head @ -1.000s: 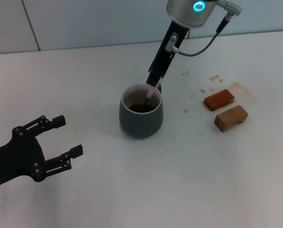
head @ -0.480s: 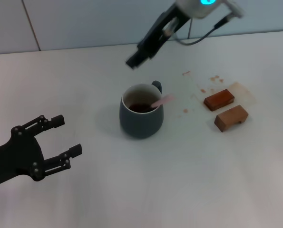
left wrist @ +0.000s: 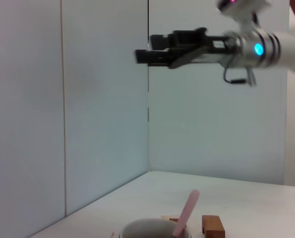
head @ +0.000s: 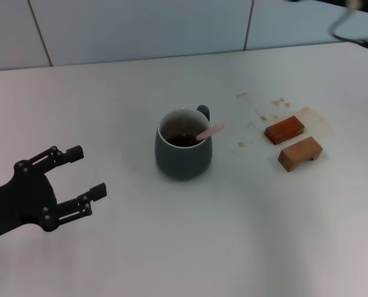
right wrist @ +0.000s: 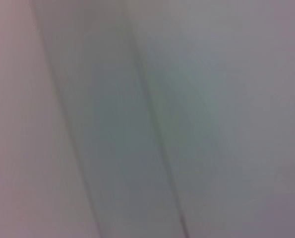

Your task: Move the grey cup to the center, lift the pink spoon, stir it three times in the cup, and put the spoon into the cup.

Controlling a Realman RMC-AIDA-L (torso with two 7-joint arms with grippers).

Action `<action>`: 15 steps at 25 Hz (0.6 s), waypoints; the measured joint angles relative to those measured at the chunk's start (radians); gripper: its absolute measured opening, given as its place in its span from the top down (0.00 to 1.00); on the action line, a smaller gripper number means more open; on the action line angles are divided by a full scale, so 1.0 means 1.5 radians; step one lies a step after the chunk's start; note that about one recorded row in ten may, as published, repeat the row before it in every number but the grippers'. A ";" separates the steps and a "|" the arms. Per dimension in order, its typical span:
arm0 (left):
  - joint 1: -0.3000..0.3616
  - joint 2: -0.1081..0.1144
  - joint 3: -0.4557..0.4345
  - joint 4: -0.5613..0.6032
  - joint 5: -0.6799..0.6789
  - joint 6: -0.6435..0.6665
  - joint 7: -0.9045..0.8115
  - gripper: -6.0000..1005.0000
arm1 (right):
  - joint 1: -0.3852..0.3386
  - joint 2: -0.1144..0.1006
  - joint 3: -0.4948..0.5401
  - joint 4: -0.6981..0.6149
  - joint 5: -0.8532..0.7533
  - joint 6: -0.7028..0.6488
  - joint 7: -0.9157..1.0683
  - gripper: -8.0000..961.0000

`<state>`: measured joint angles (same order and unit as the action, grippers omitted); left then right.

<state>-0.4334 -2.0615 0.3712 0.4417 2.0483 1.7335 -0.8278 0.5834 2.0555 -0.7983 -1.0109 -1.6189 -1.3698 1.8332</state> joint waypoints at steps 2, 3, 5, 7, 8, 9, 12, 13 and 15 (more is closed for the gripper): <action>-0.002 0.000 0.000 0.000 -0.002 0.000 -0.004 0.19 | -0.030 -0.011 0.005 0.051 0.060 -0.007 -0.054 0.42; -0.003 0.000 0.000 0.000 -0.003 -0.001 -0.006 0.19 | -0.038 -0.017 0.007 0.070 0.068 -0.014 -0.069 0.42; -0.004 0.000 0.000 0.000 -0.003 -0.001 -0.007 0.19 | -0.051 -0.028 0.018 0.107 0.071 -0.041 -0.109 0.39; -0.008 0.000 0.001 0.000 -0.003 -0.001 -0.010 0.19 | -0.067 -0.041 0.028 0.144 0.047 -0.082 -0.185 0.35; -0.008 0.000 0.001 0.000 -0.003 -0.001 -0.010 0.19 | -0.074 -0.047 0.029 0.157 0.026 -0.096 -0.224 0.33; -0.011 0.000 0.003 0.000 -0.003 -0.001 -0.014 0.19 | -0.078 -0.052 0.029 0.166 0.002 -0.104 -0.244 0.27; -0.011 0.000 0.003 0.000 -0.003 -0.001 -0.014 0.19 | -0.084 -0.069 0.029 0.194 -0.077 -0.124 -0.274 0.14; -0.011 0.000 0.003 0.000 -0.003 -0.001 -0.014 0.19 | -0.081 -0.075 0.028 0.202 -0.100 -0.132 -0.274 0.14; -0.063 0.031 0.047 0.007 0.015 -0.027 -0.144 0.19 | -0.073 -0.087 0.028 0.221 -0.146 -0.156 -0.274 0.14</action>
<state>-0.5284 -2.0155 0.4421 0.4516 2.0714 1.6925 -1.0437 0.4738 1.9257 -0.7561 -0.6798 -1.8375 -1.6043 1.4222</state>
